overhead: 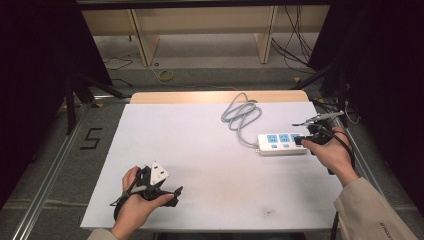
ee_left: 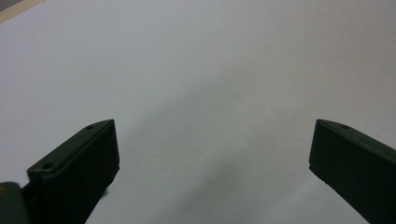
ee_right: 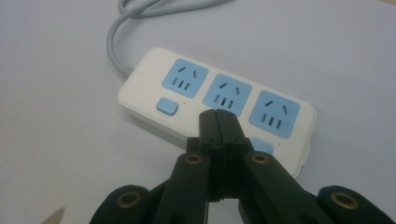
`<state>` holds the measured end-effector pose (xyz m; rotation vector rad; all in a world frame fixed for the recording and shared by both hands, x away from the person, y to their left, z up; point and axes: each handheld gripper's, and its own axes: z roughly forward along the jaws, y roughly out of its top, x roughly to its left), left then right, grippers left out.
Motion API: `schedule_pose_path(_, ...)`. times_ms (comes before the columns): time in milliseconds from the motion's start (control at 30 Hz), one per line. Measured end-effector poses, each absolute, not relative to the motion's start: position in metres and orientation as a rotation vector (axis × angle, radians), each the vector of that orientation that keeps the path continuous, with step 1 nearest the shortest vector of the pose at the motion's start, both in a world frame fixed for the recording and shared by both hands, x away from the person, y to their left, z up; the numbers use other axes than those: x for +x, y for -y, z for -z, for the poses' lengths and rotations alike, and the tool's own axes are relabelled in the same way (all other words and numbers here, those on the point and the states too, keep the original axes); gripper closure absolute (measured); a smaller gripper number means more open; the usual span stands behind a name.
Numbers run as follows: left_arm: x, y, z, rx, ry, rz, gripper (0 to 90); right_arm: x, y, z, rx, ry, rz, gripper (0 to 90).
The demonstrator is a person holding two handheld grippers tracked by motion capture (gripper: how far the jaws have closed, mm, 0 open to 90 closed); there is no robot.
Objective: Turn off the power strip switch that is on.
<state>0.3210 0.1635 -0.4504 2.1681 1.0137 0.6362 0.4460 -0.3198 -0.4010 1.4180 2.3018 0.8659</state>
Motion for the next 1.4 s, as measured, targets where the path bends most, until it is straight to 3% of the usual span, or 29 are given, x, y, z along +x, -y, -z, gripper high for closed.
schedule_pose_path(1400,0.323,-0.162,0.451,2.165,-0.998,-0.621,1.8,0.477,0.300,0.405,1.456,-2.393,-0.720,90.0)
